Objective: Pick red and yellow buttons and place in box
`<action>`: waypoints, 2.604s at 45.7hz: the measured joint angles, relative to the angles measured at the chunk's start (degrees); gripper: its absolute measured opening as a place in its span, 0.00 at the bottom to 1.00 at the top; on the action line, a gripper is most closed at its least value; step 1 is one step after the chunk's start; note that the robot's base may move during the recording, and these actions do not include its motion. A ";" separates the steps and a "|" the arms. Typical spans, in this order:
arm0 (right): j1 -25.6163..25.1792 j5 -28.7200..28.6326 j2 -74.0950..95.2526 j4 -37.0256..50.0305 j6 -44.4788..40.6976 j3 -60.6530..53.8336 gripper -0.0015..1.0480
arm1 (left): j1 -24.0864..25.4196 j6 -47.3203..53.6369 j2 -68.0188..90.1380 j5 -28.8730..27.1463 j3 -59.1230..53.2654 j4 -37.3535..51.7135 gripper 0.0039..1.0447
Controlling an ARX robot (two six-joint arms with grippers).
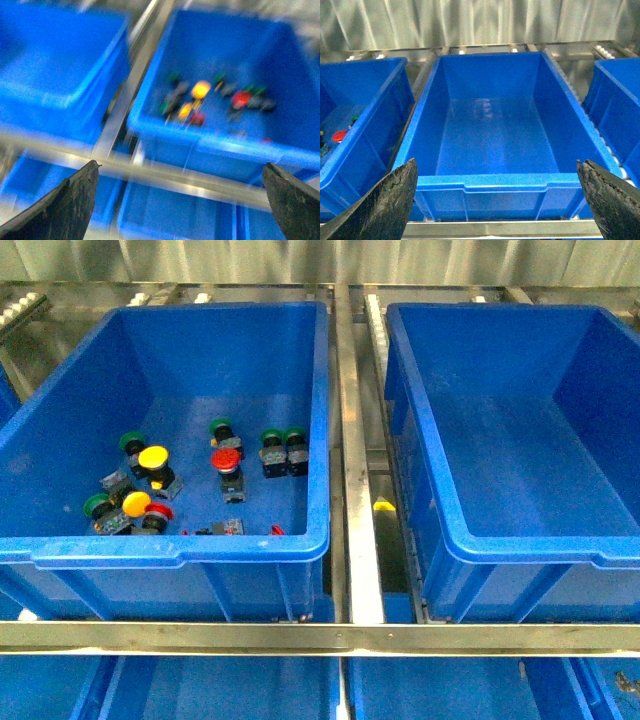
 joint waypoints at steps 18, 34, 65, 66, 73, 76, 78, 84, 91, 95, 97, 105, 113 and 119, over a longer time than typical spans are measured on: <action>0.00 -0.02 -0.02 0.00 0.02 0.00 0.93 | 12.02 -2.54 58.03 15.21 28.52 13.46 0.92; 0.00 0.00 -0.02 0.00 0.02 0.00 0.93 | 7.93 20.31 83.43 25.22 44.44 10.78 0.92; 0.00 -0.02 -0.02 0.00 0.02 0.00 0.93 | -1.77 28.83 111.84 26.64 68.39 9.53 0.92; 0.00 -0.02 -0.02 0.00 0.02 0.00 0.93 | -1.95 28.76 112.63 26.62 69.35 9.66 0.92; 0.00 -0.02 -0.02 0.00 0.02 0.00 0.93 | -2.86 28.39 118.40 26.05 76.02 9.99 0.92; 0.00 -0.02 -0.02 0.00 0.02 0.00 0.93 | -3.13 27.87 120.30 26.01 78.12 9.97 0.92; 0.00 -0.02 -0.02 0.00 0.02 0.00 0.93 | -3.28 27.71 121.26 26.03 79.28 9.73 0.92; 0.00 0.00 -0.02 0.00 0.02 0.00 0.93 | -3.76 27.02 124.54 26.14 83.10 9.53 0.92; 0.00 -0.02 -0.02 0.00 0.02 0.00 0.93 | -4.66 26.75 126.97 26.49 86.66 8.94 0.92; 0.00 -0.02 -0.02 0.00 0.02 0.00 0.93 | -5.22 26.73 128.54 26.49 89.02 8.28 0.92; 0.00 -0.02 -0.02 0.00 0.02 0.00 0.93 | -5.46 26.69 129.33 26.45 90.03 8.00 0.92; 0.00 0.00 -0.02 0.00 0.02 0.00 0.93 | -6.23 26.47 132.98 26.47 94.33 7.10 0.92; 0.00 -0.02 -0.02 0.00 0.02 0.00 0.93 | -6.34 26.47 136.72 26.43 98.51 5.86 0.92; 0.00 -0.02 -0.02 0.00 0.02 0.00 0.93 | -6.34 26.03 138.77 26.36 101.39 5.40 0.92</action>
